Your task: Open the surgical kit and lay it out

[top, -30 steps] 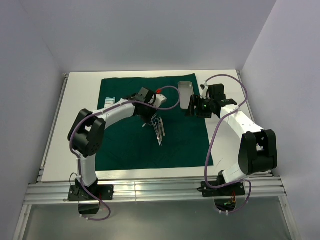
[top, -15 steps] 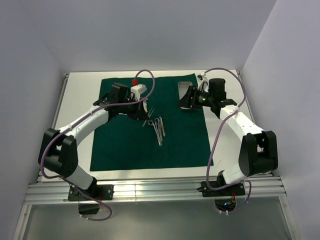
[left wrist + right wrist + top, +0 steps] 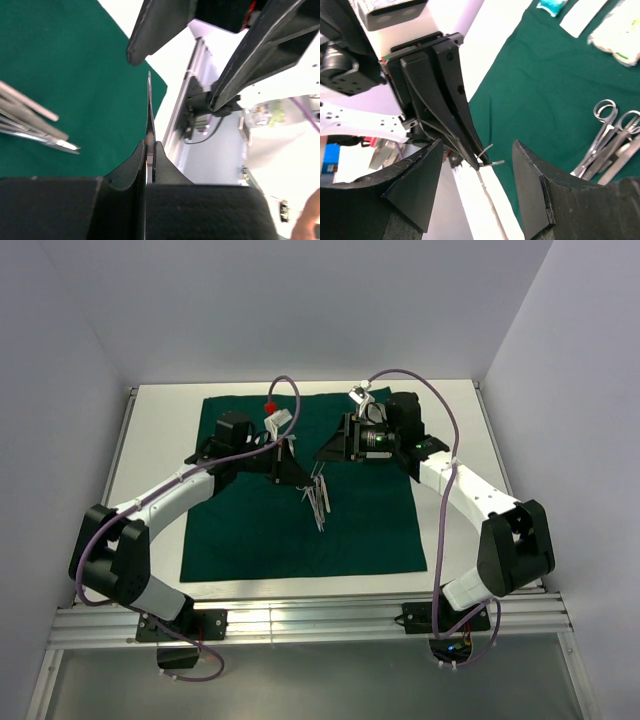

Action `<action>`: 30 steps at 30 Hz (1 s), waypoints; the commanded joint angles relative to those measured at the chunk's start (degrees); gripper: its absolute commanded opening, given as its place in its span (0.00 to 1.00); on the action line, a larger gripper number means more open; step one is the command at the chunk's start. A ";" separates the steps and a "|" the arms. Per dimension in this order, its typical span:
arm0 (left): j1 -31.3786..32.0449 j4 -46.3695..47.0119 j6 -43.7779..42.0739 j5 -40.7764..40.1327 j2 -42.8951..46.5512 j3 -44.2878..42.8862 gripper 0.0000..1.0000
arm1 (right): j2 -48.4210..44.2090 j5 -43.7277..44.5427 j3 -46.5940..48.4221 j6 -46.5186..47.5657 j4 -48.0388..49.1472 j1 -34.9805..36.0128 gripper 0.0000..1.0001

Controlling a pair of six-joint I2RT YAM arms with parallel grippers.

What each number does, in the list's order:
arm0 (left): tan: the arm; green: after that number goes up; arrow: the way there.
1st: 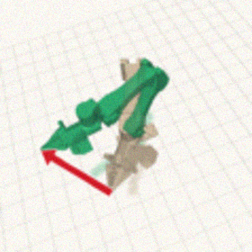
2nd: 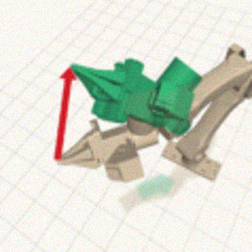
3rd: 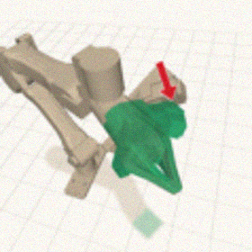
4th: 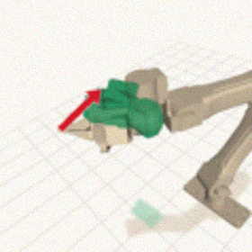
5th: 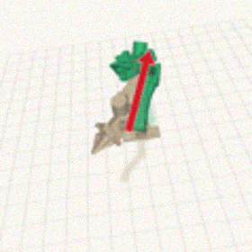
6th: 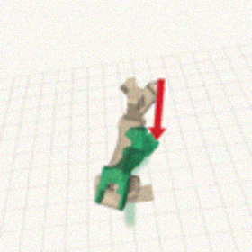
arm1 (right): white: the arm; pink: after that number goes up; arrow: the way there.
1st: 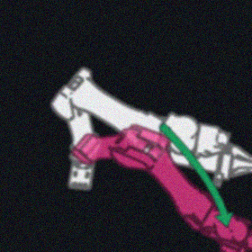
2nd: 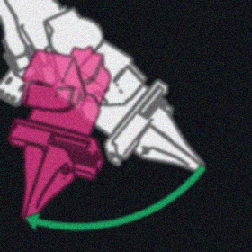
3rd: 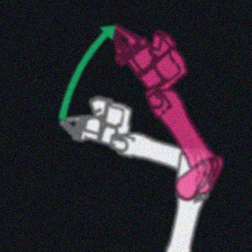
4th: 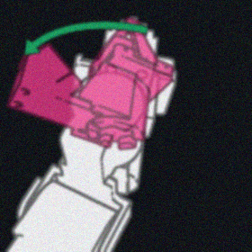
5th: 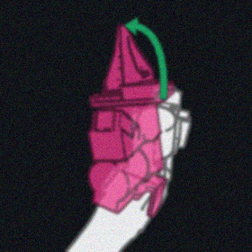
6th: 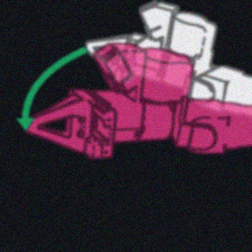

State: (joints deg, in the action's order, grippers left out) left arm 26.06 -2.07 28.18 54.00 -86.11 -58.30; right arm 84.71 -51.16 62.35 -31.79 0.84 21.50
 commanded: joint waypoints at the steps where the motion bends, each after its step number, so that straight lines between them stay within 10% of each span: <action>1: -0.22 8.65 4.95 5.06 2.61 0.38 0.00 | -0.16 -3.25 2.95 -1.61 4.08 0.30 0.64; 18: -1.63 21.75 16.11 4.98 4.02 5.56 0.00 | -0.33 -3.51 1.46 -3.10 5.22 1.88 0.48; 26: -1.81 22.02 17.26 3.22 4.01 5.66 0.01 | 1.25 -4.22 3.83 -2.67 3.47 2.58 0.08; 30: -1.98 16.85 14.45 0.33 4.80 4.70 0.19 | 1.69 -2.64 4.71 -2.22 1.71 3.03 0.00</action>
State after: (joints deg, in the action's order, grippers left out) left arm 24.32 16.16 43.97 58.35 -83.81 -52.38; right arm 85.86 -54.19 64.12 -34.89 2.70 23.33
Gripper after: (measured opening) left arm 0.144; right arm 0.019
